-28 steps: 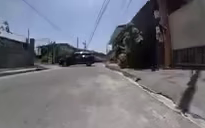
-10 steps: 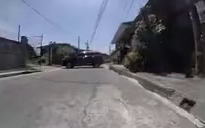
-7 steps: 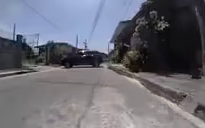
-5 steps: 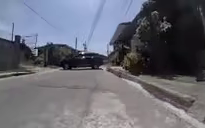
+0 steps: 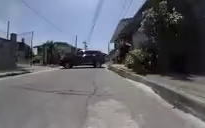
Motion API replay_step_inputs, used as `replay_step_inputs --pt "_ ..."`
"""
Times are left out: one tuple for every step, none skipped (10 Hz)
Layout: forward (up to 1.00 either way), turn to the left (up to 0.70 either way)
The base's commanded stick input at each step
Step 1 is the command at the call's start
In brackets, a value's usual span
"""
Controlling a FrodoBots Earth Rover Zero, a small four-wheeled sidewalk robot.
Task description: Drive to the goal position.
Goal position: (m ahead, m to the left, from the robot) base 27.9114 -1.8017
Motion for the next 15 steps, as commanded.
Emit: replay_step_inputs --pt "1.0 0.02" --pt "1.0 0.02" --pt "1.0 0.02" --pt "1.0 0.02" --pt "1.0 0.02" --pt "1.0 0.02" --pt "1.0 0.02" --pt "1.0 -0.07" --pt "1.0 -0.28" --pt "1.0 -0.38" --pt "1.0 -0.38" --pt "1.0 -0.38" --pt "1.0 -0.35" --pt "1.0 -0.15" --pt "0.87 0.02"
